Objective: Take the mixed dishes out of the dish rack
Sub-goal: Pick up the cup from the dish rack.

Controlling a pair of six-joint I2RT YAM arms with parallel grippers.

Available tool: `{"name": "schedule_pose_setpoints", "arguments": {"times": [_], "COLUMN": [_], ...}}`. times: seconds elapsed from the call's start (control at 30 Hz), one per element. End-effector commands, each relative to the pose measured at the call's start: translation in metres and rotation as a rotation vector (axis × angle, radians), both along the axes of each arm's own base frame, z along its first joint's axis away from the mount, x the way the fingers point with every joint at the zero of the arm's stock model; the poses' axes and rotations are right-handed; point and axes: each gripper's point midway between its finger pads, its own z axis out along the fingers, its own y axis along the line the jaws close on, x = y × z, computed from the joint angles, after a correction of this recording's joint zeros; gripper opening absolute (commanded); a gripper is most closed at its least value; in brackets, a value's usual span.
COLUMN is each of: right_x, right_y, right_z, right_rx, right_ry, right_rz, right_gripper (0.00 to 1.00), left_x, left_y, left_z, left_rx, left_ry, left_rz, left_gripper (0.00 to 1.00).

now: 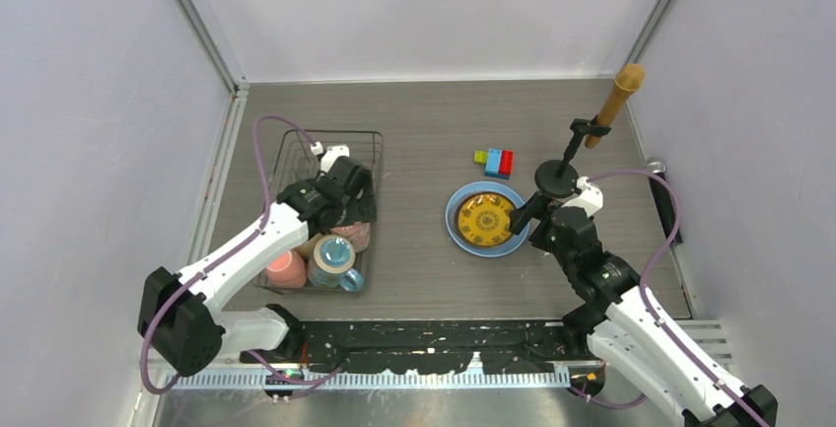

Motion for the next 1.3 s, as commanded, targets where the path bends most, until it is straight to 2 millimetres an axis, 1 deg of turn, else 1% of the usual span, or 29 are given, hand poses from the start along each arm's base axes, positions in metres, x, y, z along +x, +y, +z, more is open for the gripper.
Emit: {"name": "schedule_pose_setpoints", "arguments": {"times": [0.0, 0.43, 0.57, 0.67, 0.77, 0.83, 0.9, 1.07, 1.13, 1.27], "right_x": [0.004, 0.003, 0.001, 0.0, -0.001, -0.002, -0.002, -0.003, -0.002, -0.002], "right_y": [-0.006, -0.011, -0.015, -0.017, -0.018, -0.019, -0.02, -0.02, -0.02, -0.02], "right_z": [0.004, 0.001, 0.003, 0.003, 0.005, 0.005, 0.004, 0.005, 0.005, 0.004], "right_rx": [-0.013, -0.016, -0.008, -0.006, 0.0, 0.0, 0.0, 0.007, 0.005, 0.002], "right_ry": [-0.038, -0.036, -0.05, -0.058, -0.064, -0.064, -0.062, -0.065, -0.068, -0.066], "right_rz": [-0.028, -0.052, -0.076, -0.081, -0.086, -0.087, -0.091, -0.095, -0.099, -0.097], "right_gripper": [1.0, 1.0, 1.0, 1.0, 1.0, 1.0, 1.0, 1.0, 1.0, 1.0], "left_x": [0.002, -0.007, -0.01, -0.009, -0.008, -0.006, -0.004, 0.0, 0.001, 0.006], "left_y": [-0.004, -0.006, -0.003, -0.004, -0.005, -0.006, -0.008, -0.004, -0.003, -0.002], "left_z": [-0.007, -0.031, -0.033, -0.028, -0.017, -0.008, 0.002, 0.019, 0.027, 0.041], "left_rx": [-0.015, -0.021, -0.012, -0.024, -0.042, -0.056, -0.075, -0.087, -0.086, -0.089], "left_ry": [0.01, 0.073, 0.086, 0.072, 0.046, 0.019, -0.011, -0.068, -0.089, -0.133], "left_rz": [0.005, 0.013, 0.019, 0.019, 0.009, 0.005, -0.002, 0.007, 0.006, 0.008], "left_gripper": [0.99, 0.99, 0.99, 0.99, 0.9, 0.81, 0.74, 0.57, 0.52, 0.46]}}
